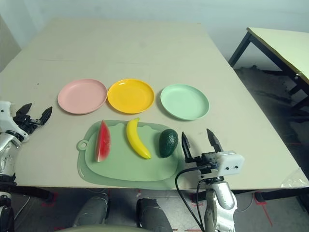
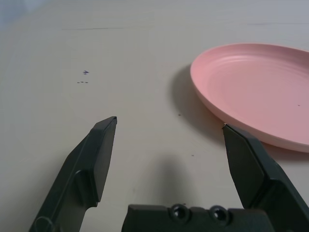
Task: Place the fruits into color-matched plates.
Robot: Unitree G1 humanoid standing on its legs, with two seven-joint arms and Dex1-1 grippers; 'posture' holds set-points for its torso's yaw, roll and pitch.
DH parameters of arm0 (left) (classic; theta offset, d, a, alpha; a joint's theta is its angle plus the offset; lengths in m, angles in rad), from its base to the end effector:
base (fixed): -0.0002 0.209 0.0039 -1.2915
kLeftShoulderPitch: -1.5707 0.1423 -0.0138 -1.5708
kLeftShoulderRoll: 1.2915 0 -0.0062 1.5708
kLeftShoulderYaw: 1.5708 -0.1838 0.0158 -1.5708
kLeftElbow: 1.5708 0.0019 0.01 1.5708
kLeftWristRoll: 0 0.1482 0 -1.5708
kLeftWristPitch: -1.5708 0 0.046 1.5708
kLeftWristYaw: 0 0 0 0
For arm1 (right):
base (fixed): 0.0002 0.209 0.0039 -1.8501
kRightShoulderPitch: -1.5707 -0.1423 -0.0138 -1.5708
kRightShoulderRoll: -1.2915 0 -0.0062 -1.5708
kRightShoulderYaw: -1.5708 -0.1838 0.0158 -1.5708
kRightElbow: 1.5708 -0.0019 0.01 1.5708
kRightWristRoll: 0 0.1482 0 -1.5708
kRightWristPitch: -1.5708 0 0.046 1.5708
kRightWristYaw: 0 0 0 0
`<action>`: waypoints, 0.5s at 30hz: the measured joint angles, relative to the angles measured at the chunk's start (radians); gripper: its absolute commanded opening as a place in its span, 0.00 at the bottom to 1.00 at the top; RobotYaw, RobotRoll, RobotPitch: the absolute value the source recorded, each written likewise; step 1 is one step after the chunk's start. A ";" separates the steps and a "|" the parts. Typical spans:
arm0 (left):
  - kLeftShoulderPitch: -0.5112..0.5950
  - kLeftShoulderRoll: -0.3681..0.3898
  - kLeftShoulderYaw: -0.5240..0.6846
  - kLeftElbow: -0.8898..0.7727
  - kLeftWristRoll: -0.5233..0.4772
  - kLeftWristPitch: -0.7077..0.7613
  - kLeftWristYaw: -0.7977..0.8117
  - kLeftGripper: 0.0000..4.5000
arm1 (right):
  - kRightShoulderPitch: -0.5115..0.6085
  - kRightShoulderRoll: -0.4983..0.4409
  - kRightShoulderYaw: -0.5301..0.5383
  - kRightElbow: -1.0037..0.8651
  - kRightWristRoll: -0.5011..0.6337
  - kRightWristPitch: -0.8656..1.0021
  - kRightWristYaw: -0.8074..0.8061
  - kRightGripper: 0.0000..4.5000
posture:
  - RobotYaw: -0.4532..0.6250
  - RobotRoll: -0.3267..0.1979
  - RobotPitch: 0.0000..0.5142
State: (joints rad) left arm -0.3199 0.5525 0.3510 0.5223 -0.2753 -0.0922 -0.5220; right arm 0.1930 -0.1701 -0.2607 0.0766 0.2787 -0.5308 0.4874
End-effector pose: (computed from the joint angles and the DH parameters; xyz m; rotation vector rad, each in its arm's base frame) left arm 0.2491 0.3328 0.0934 0.1397 -0.0269 -0.0725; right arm 0.1559 -0.2471 0.0308 -0.0769 -0.3172 0.1350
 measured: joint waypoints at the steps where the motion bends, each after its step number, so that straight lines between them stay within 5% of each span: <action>1: -0.002 0.000 0.000 0.000 0.000 0.000 0.002 0.99 | 0.000 0.000 0.003 0.000 0.000 -0.004 -0.001 1.00 | 0.68 0.62 0.18; 15: -0.048 -0.020 -0.018 0.030 0.002 -0.011 0.000 0.99 | 0.039 -0.049 -0.041 0.000 0.058 -0.012 -0.019 1.00 | 0.65 0.62 0.21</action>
State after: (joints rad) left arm -0.3675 0.5323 0.3335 0.5525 -0.2729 -0.1031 -0.5225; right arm 0.2321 -0.2192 -0.3016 0.0765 0.3367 -0.5433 0.4682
